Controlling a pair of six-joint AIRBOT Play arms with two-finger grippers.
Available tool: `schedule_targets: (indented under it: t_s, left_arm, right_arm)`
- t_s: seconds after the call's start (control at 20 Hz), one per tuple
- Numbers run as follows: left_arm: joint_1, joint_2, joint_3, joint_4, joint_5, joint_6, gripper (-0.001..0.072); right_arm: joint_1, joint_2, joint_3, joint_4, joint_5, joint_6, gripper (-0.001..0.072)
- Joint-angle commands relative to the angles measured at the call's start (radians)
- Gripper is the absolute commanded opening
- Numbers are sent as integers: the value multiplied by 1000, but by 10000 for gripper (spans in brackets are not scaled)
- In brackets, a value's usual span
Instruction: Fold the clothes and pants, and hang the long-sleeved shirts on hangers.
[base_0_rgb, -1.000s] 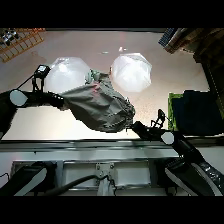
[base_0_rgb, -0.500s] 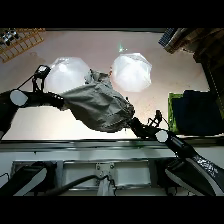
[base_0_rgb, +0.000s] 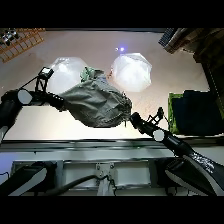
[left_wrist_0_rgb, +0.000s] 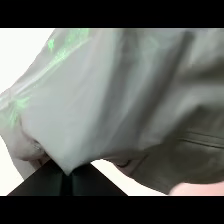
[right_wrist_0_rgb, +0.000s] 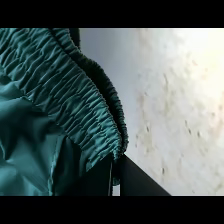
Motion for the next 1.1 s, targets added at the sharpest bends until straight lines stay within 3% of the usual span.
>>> schedule_targets:
  t_s: [0.0, 0.2, 0.3, 0.35, 0.45, 0.5, 0.6, 0.7, 0.85, 1.05]
  left_arm:
    - [0, -58, 2, 91, 164, 0, 13]
    - [-15, -80, 3, 90, 348, 0, 35]
    - [-15, -73, 9, 90, 375, -10, 514]
    - [-14, -62, 10, 91, 372, -43, 627]
    - [-14, -16, 10, 91, 277, -95, 636]
    - [-11, 10, 10, 96, 186, -124, 574]
    - [12, 49, 4, 113, -55, -211, 231]
    - [37, 65, -59, 113, -154, -294, 217]
    - [64, 70, -222, 87, -126, -442, 247]
    - [80, 69, -333, 18, -102, -443, 275]
  right_arm:
    - [2, 1, 12, -25, -41, -6, 41]
    - [2, 3, 12, -55, -56, -6, 41]
    - [2, 3, 12, -78, -54, -6, 41]
    - [2, 3, 12, -85, -54, -6, 41]
    - [2, 3, 12, -97, -54, -6, 41]
    - [2, 3, 12, -101, -54, -6, 41]
    - [2, 3, 12, -108, -54, -6, 41]
    - [2, 3, 12, -128, -54, -6, 41]
    - [2, 3, 12, -134, -54, -6, 41]
    - [2, 3, 12, -135, -53, -6, 40]
